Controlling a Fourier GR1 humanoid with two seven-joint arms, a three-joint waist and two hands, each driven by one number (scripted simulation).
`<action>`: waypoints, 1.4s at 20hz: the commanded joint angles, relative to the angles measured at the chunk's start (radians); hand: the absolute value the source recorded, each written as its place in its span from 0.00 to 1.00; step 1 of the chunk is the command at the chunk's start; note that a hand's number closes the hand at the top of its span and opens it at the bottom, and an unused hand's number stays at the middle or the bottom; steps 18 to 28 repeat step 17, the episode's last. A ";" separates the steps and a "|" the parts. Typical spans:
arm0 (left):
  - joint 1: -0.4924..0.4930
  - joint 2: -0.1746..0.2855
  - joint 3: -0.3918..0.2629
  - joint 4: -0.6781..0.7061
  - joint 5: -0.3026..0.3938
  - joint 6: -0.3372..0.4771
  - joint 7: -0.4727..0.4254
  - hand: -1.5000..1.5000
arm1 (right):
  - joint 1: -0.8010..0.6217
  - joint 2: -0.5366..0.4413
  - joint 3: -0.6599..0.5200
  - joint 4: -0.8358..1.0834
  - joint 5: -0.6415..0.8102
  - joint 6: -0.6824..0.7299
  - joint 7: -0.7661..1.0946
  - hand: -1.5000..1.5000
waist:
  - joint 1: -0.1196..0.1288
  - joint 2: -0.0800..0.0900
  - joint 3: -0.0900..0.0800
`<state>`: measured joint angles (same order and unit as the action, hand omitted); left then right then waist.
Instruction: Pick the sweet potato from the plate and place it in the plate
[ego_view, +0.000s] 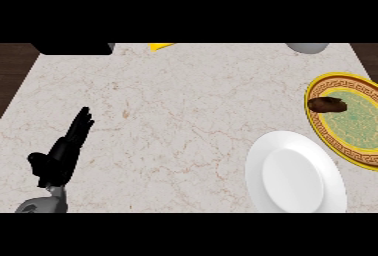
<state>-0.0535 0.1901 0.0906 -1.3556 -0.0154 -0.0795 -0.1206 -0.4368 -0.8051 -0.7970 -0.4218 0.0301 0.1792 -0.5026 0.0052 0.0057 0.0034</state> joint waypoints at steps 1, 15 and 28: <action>-0.075 0.023 0.039 0.048 0.025 -0.014 0.013 0.50 | 0.073 -0.087 -0.036 0.103 -0.029 0.131 -0.122 0.00 | 0.003 0.005 0.002; -0.029 0.008 0.012 0.003 0.000 -0.007 0.011 0.50 | 0.224 -0.132 0.006 0.211 0.028 0.238 -0.364 0.00 | 0.011 0.003 0.005; -0.008 -0.009 -0.002 -0.005 -0.001 -0.009 0.011 0.50 | 0.209 -0.133 0.000 0.214 0.024 0.193 -0.366 0.00 | 0.015 0.003 0.005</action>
